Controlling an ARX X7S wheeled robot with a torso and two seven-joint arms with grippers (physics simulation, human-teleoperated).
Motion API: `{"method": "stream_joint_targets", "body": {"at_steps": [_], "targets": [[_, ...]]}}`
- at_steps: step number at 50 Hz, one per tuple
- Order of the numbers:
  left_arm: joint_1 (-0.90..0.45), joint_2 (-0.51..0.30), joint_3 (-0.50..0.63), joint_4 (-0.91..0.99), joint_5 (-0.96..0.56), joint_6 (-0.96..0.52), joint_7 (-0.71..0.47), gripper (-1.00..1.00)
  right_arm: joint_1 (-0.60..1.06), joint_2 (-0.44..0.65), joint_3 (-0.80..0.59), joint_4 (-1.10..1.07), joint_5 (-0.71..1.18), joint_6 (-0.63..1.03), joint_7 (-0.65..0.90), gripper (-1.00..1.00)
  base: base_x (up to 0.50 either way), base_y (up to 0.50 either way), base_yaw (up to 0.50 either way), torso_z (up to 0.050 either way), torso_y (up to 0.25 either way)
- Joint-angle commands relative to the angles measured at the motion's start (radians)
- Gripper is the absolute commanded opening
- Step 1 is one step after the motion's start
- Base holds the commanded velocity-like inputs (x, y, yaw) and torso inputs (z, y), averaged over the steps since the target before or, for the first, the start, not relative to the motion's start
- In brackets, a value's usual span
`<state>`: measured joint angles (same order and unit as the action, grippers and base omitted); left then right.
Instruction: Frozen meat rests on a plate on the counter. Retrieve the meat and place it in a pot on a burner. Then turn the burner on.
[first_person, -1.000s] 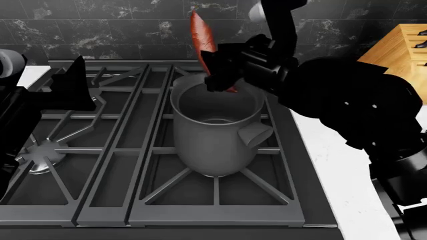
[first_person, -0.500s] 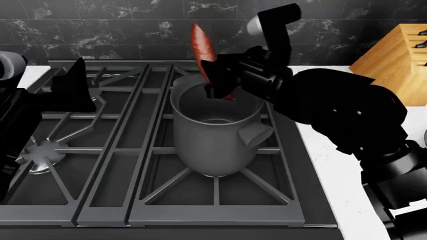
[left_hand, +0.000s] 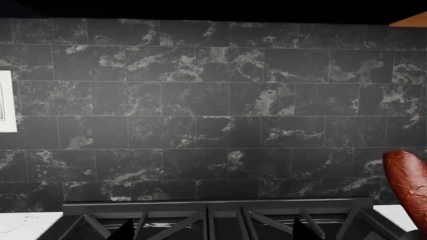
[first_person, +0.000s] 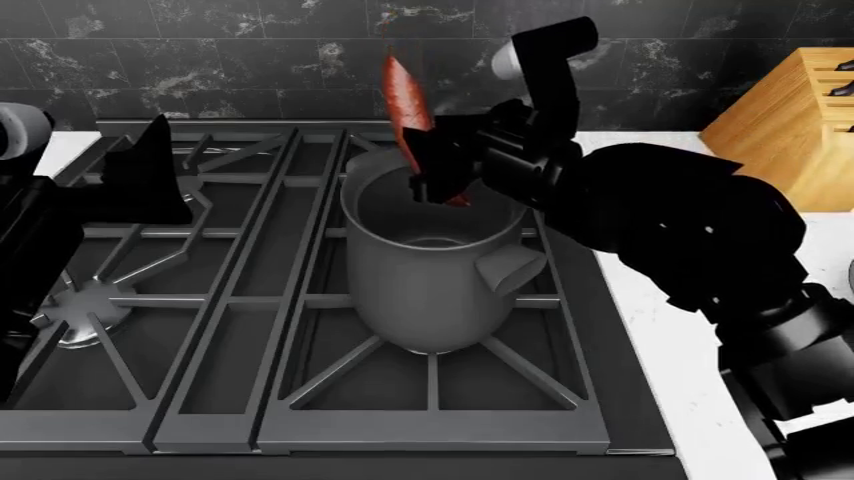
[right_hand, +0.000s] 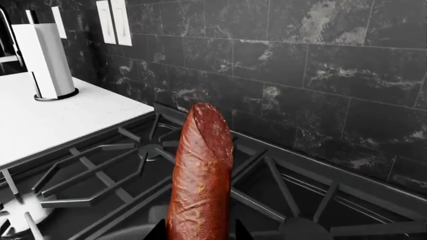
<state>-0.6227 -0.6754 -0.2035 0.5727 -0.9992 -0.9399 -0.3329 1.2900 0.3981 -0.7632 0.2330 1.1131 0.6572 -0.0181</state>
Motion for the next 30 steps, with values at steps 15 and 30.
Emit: {"method": "stream_joint_targets", "body": {"at_steps": [15,30], "targets": [[0.005,-0.003,0.006,-0.003,0.003,0.011,0.0,1.0,-0.002,-0.019,-0.019,0.045,-0.04,-0.023,-0.024,-1.0,0.0,0.0,0.0,0.0,0.0],[0.006,-0.006,0.006,0.0,-0.002,0.012,-0.004,1.0,-0.005,0.007,-0.013,0.019,-0.024,-0.007,-0.018,-1.0,0.0,0.0,0.0,0.0,0.0]]}}
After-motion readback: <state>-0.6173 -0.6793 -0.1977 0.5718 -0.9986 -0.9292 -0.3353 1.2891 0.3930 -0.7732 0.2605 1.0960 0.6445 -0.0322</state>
